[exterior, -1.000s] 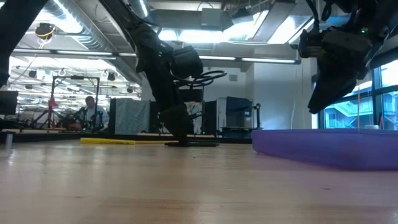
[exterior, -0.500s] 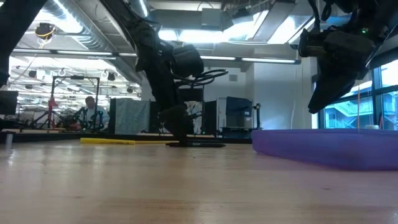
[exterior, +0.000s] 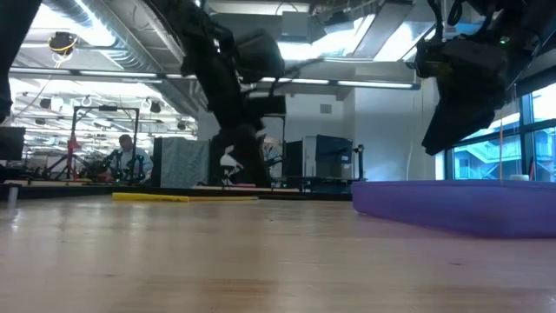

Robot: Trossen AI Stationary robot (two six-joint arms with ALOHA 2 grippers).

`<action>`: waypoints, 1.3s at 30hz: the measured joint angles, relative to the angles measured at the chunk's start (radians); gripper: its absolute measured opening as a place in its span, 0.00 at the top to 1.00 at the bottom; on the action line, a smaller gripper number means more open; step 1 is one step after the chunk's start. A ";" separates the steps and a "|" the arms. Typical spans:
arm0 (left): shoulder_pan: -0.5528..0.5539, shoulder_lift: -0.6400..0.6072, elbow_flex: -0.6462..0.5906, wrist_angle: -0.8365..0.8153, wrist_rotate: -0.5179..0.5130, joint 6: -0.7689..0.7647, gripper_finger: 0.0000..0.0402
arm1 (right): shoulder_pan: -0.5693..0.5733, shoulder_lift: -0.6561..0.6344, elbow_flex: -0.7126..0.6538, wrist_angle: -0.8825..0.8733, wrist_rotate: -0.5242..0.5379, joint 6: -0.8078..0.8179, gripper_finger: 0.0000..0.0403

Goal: Pick & place school supplies into a supply box
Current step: Put the bottom black pen into the supply box

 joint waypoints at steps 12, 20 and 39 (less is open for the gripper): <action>-0.237 -0.026 0.002 0.170 -0.072 0.430 0.95 | -0.067 0.000 0.003 0.261 -0.198 -0.114 0.57; -0.353 -0.027 0.003 0.366 -0.214 0.707 0.95 | -0.093 0.000 0.003 0.469 -0.366 -0.120 0.57; -0.382 -0.028 0.005 0.563 -0.369 0.933 0.95 | -0.094 0.000 0.004 0.507 -0.409 -0.035 0.57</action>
